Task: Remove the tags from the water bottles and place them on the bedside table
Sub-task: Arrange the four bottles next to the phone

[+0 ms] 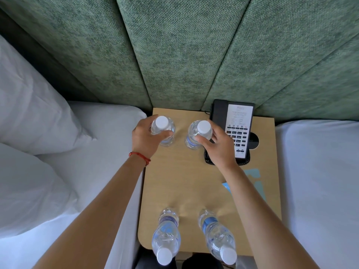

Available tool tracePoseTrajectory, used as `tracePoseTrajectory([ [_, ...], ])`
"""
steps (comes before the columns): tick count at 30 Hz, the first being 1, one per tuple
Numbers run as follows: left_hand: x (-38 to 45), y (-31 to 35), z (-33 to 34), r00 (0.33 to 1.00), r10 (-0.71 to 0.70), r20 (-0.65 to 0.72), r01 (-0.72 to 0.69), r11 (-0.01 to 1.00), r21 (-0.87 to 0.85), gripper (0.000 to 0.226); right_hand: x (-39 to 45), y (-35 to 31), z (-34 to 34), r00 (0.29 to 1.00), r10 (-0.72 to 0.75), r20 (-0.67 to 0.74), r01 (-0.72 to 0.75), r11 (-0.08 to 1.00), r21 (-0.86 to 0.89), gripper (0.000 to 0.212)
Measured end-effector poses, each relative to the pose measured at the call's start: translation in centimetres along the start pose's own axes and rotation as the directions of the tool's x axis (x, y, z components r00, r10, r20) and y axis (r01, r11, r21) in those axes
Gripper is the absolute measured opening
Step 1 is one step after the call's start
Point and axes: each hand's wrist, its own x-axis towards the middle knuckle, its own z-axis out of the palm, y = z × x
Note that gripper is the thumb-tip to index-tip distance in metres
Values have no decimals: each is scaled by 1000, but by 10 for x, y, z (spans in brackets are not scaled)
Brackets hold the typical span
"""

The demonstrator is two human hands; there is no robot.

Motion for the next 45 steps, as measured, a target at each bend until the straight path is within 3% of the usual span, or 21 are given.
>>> tracePoseTrajectory([
  [9,24,-4,-22,953,-20,301,21,1000,1,64,4,2,-1,999,-9,41,9,1000,14,56],
  [20,3,-8,-8,992,-41,120,51,996,-78,63,0,7,4,1000,11,8,-11,994,109,72],
  [23,1,-9,-5,994,-40,101,48,995,-84,58,-1,10,8,1000,11,-18,-8,987,158,65],
  [28,5,-8,-1,994,-4,112,11,998,-61,51,5,8,14,1000,-6,-28,10,989,149,62],
  [45,55,12,22,981,36,189,-13,993,-119,59,68,-11,15,999,-39,22,37,996,82,67],
])
